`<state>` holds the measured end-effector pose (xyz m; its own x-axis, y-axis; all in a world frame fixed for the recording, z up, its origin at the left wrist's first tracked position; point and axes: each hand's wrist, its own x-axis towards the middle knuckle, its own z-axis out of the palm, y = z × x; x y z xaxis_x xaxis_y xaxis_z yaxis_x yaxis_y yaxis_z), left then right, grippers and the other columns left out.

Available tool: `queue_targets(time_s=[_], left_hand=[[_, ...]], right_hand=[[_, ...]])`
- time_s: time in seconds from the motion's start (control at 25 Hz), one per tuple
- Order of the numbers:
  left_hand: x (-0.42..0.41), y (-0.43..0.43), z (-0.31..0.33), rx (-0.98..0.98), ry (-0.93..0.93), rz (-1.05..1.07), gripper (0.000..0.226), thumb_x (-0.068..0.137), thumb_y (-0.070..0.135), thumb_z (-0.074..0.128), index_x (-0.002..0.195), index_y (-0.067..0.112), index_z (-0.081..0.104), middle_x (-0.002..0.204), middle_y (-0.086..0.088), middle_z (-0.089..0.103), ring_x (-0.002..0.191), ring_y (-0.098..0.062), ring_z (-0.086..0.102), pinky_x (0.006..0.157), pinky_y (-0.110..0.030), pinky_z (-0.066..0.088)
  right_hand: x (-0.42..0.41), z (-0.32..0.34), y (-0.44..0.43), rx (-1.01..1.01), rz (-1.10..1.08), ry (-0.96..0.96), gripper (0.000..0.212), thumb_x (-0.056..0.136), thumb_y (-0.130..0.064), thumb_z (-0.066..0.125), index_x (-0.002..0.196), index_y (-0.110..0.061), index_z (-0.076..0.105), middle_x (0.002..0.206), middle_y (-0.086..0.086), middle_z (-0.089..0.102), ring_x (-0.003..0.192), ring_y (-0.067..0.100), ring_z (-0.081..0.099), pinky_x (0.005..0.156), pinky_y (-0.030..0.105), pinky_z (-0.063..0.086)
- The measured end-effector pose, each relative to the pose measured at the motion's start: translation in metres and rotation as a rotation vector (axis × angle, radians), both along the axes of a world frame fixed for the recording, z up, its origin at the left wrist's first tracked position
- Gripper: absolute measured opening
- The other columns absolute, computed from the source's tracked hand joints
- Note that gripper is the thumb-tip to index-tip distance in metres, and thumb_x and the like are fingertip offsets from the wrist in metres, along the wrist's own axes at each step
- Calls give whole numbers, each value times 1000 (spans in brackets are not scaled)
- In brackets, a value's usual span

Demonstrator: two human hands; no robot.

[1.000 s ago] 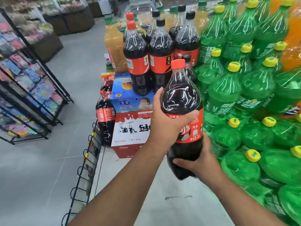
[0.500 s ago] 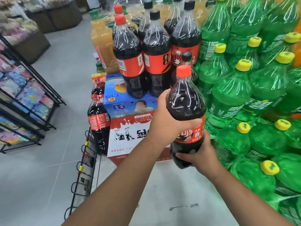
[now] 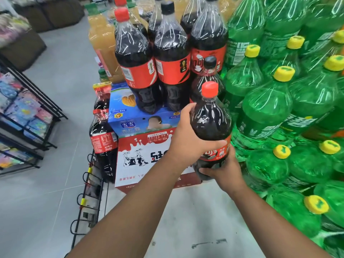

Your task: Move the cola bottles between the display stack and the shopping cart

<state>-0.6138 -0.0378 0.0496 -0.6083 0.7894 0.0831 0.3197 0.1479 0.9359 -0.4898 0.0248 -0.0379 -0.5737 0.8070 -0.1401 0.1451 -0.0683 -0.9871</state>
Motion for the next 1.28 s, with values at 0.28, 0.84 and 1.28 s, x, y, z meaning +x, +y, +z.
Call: queue_targets(time_s=[0.28, 0.84, 1.28], left_hand=[[0, 17, -10, 4, 33, -15, 117, 46, 42, 95, 143, 38, 29, 141, 10, 54, 131, -7, 54, 113, -41, 44], [7, 38, -22, 33, 104, 24, 118, 48, 50, 91, 147, 36, 29, 145, 6, 50, 137, -12, 49, 115, -42, 42], [8, 41, -24, 14, 137, 37, 118, 51, 48, 94, 149, 32, 29, 147, 4, 48, 138, -13, 47, 115, -42, 42]], right_hand=[[-10, -10, 10, 68, -69, -29, 94, 58, 18, 83, 137, -4, 36, 101, -12, 57, 89, 1, 60, 63, 0, 41], [-15, -21, 24, 238, -204, -138, 83, 59, -3, 88, 127, -14, 41, 100, -12, 62, 90, 16, 61, 69, 17, 44], [-14, -21, 24, 267, -217, -217, 89, 57, -18, 86, 133, -13, 38, 120, 6, 62, 103, 25, 62, 77, 30, 45]])
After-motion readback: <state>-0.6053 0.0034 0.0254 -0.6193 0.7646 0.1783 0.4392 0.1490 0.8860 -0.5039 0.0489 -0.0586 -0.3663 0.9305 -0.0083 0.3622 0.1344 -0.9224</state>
